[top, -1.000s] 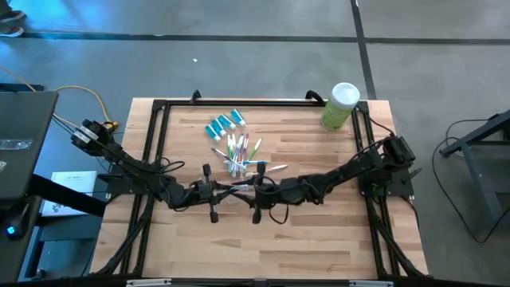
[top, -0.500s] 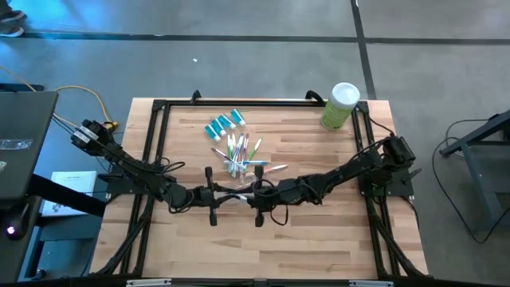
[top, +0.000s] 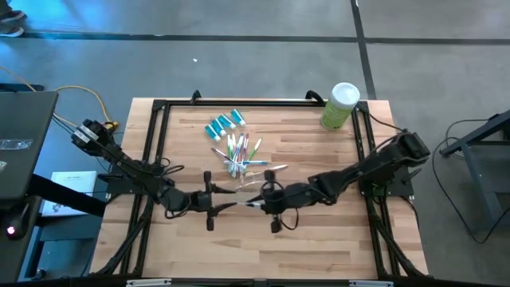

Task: Pick & Place toothbrushing station
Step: Put the blue toothbrush into the transparent organizer

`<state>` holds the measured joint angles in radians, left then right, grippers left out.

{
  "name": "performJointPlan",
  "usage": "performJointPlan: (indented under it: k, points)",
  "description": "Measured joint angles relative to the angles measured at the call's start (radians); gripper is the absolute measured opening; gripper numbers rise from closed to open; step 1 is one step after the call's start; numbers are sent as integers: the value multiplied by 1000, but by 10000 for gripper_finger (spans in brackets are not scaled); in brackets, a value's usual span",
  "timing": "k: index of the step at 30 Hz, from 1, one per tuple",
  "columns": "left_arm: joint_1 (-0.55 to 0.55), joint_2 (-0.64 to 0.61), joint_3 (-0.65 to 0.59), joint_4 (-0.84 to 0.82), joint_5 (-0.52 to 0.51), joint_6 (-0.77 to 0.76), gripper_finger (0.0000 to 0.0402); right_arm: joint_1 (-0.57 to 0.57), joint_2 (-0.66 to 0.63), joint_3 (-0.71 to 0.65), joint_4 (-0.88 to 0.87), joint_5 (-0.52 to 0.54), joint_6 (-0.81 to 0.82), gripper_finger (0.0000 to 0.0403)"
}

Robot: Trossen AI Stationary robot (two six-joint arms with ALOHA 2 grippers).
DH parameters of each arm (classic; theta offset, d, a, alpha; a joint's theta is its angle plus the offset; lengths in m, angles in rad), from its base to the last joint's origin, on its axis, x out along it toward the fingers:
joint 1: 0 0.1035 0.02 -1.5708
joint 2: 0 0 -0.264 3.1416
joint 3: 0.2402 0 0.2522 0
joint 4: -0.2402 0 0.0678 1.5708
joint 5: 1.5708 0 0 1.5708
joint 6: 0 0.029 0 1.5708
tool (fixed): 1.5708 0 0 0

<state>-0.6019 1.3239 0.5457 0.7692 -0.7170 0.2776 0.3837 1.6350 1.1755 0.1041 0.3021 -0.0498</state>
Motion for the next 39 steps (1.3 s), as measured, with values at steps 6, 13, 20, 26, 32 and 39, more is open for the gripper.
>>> performJointPlan:
  k: [6,13,20,26,32,39]
  points:
    - [-17,0,0,1,1,-84,152,3,-81,1,-339,241,244,13]
    - [-14,0,0,1,4,-84,152,-20,-86,-23,-354,312,285,13]
    - [-14,0,0,2,5,-22,152,-108,-86,-145,-222,199,313,13]
    - [-14,0,0,2,2,-22,152,-170,-85,-218,-79,2,318,13]
    - [-14,0,0,2,-69,-5,152,-198,-73,-230,-85,-44,316,38]
    - [-14,0,0,2,-79,1,152,-220,-18,-230,-66,-45,309,90]
